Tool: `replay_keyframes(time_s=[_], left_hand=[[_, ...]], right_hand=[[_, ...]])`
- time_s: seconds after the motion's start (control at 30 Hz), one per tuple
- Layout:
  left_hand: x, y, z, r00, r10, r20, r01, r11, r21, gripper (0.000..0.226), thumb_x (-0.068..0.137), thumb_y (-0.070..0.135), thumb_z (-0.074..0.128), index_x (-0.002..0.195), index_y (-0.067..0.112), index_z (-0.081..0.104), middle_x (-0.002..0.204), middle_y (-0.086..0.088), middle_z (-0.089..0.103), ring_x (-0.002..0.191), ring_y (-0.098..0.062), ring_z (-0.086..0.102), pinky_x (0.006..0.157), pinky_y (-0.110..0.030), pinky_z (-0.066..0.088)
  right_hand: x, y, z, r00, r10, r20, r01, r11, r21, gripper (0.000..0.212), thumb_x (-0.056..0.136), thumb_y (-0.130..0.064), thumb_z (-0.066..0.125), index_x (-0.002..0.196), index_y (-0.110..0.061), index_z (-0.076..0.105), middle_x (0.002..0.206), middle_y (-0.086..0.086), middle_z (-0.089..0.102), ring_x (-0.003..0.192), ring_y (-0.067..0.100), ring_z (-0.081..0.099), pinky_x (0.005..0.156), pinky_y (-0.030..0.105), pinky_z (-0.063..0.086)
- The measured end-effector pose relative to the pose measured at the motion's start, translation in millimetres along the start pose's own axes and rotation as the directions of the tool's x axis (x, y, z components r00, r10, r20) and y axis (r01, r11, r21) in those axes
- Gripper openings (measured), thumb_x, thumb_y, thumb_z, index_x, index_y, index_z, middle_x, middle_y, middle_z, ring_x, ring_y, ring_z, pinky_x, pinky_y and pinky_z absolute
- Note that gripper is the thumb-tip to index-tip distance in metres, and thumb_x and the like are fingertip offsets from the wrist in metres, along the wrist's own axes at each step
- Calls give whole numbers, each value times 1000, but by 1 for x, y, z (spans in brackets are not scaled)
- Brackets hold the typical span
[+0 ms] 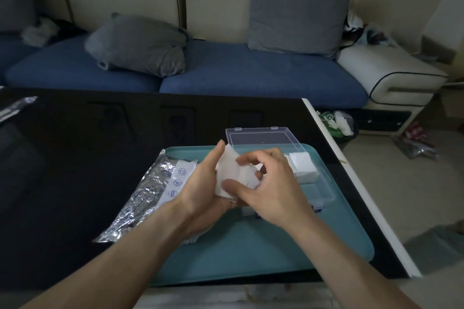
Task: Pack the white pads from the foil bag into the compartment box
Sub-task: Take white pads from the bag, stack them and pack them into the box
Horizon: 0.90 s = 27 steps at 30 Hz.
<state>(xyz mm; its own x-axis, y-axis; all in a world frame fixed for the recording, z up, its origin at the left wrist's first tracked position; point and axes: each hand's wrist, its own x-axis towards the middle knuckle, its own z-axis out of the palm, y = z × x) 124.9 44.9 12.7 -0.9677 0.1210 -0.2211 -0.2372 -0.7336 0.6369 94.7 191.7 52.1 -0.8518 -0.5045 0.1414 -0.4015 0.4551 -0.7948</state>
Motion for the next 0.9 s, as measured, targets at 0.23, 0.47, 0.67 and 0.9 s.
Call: replay_keyframes(time_s=[0.23,0.47,0.67,0.9], left_hand=[[2,15,19,986,-88,-144,116,972,205,58,103,52,29,117,7,63,107,-17,69,93,-28,68,78,-42,55],[-6,26,15,993,-103,-58,113,970,214,70,104,50,28,80,7,79,88,-16,71,71,-22,68,64,-29,55],[-15,34,17,993,-83,-79,100,964,246,49,104,37,36,107,2,70,103,-21,70,80,-27,68,69,-36,54],[-19,36,15,994,-54,-100,82,949,306,43,102,31,43,121,-5,57,96,-25,68,73,-36,66,51,-32,48]], right_hand=[[8,7,12,965,-166,-205,143,982,-123,45,65,-37,93,88,-37,55,110,-18,48,111,2,41,82,4,35],[4,3,22,892,-372,-255,335,925,-178,30,73,-18,89,83,-25,62,84,-21,57,89,6,53,78,8,38],[4,-6,6,959,-141,-247,237,875,423,39,71,8,85,93,-15,62,88,-5,71,80,18,73,68,29,58],[8,10,-36,983,144,-109,-34,740,672,70,41,-25,97,103,-16,66,97,4,76,85,24,75,66,33,60]])
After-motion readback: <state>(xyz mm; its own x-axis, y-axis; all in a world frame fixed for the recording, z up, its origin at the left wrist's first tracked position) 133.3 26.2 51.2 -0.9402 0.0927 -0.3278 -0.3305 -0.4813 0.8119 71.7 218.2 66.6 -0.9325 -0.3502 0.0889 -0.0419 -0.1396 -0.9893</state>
